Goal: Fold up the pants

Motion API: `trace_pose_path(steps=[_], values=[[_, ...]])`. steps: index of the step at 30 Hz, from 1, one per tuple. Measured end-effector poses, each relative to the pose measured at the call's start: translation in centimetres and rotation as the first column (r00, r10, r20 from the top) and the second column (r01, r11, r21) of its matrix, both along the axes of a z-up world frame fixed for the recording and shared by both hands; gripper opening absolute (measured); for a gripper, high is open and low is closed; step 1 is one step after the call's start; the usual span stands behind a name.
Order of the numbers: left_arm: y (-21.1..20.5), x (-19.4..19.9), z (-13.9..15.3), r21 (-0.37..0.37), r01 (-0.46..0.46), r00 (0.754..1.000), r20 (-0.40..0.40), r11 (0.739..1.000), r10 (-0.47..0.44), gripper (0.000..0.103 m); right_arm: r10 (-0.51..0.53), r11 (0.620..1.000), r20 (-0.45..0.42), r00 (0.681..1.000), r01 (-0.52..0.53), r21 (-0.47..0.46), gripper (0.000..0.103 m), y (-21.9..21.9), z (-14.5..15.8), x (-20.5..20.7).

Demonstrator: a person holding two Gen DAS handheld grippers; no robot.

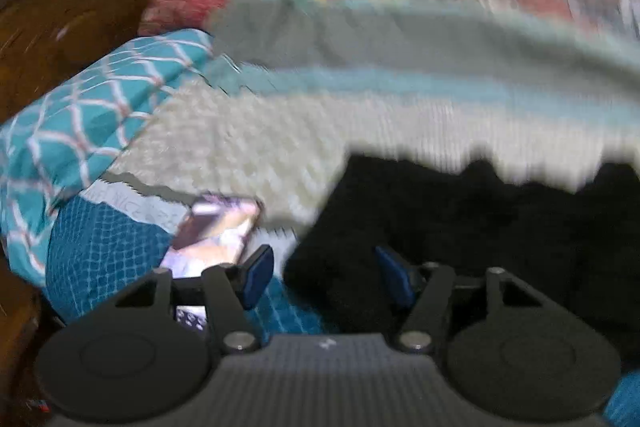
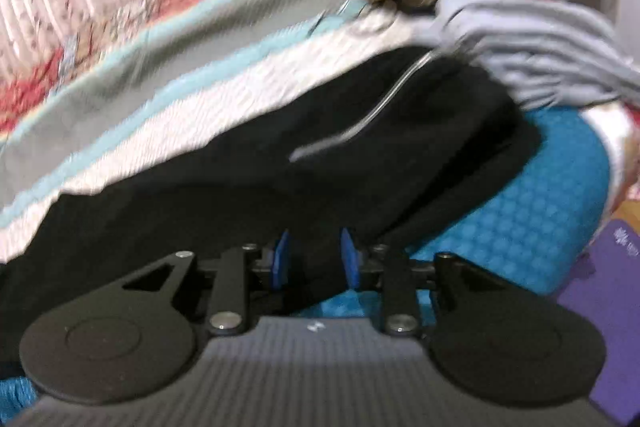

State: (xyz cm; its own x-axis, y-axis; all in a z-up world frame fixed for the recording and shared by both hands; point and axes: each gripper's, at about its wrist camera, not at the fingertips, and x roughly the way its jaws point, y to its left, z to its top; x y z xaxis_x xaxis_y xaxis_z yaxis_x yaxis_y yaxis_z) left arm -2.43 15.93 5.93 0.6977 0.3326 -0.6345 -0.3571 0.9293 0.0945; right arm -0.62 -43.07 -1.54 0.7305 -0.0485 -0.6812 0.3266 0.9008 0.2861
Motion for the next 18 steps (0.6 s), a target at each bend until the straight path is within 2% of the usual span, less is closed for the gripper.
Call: trace_pose_path(steps=[2, 4, 5, 7, 8, 9, 12, 15, 16, 17, 18], values=[[0.8, -0.5, 1.6, -0.018, -0.05, 0.996, 0.077, 0.999, 0.051, 0.058, -0.05, 0.999, 0.04, 0.998, 0.05, 0.005, 0.032, -1.7, 0.6, -0.8], [0.9, -0.1, 2.5, -0.025, -0.061, 0.991, 0.117, 0.998, 0.063, 0.058, -0.11, 0.994, 0.066, 0.992, 0.111, -0.014, 0.032, -3.2, 0.8, -1.3], [0.6, 0.5, 2.6, -0.018, -0.052, 0.992, 0.116, 0.998, 0.054, 0.058, -0.142, 0.989, 0.076, 0.987, 0.144, -0.022, 0.033, -3.6, 0.8, -1.5], [-0.3, 2.0, 2.5, 0.007, -0.027, 0.994, 0.104, 1.0, 0.026, 0.058, -0.227, 0.973, 0.098, 0.969, 0.229, -0.014, 0.04, -5.0, 0.6, -1.7], [-0.8, 2.7, 2.3, 0.017, -0.005, 0.994, 0.105, 1.0, 0.004, 0.058, -0.273, 0.961, 0.111, 0.955, 0.275, 0.002, 0.047, -6.1, 0.5, -1.9], [-1.7, 3.6, 2.0, 0.028, 0.019, 0.995, 0.1, 0.999, -0.022, 0.058, -0.303, 0.953, 0.118, 0.946, 0.302, 0.02, 0.048, -7.0, 0.4, -1.9], [-4.1, 5.6, 0.9, 0.016, 0.09, 0.993, 0.071, 0.996, -0.091, 0.058, -0.344, 0.938, 0.115, 0.932, 0.334, 0.094, 0.048, -8.8, -0.1, -1.3], [-6.3, 7.3, -1.1, 0.031, 0.132, 0.991, 0.027, 0.991, -0.133, 0.058, -0.353, 0.929, 0.069, 0.933, 0.34, 0.146, 0.048, -9.5, -1.0, 0.4], [-6.7, 7.8, -1.8, 0.024, 0.142, 0.99, 0.007, 0.99, -0.142, 0.058, -0.347, 0.928, 0.047, 0.937, 0.336, 0.158, 0.046, -9.7, -1.5, 1.0], [-7.1, 8.3, -2.6, 0.017, 0.145, 0.989, -0.021, 0.989, -0.145, 0.058, -0.331, 0.933, 0.034, 0.943, 0.322, 0.163, 0.027, -9.6, -1.7, 1.7], [-7.4, 8.6, -3.3, 0.013, 0.141, 0.989, -0.049, 0.99, -0.14, 0.058, -0.324, 0.939, 0.031, 0.946, 0.317, 0.135, 0.013, -9.2, -1.4, 2.2]])
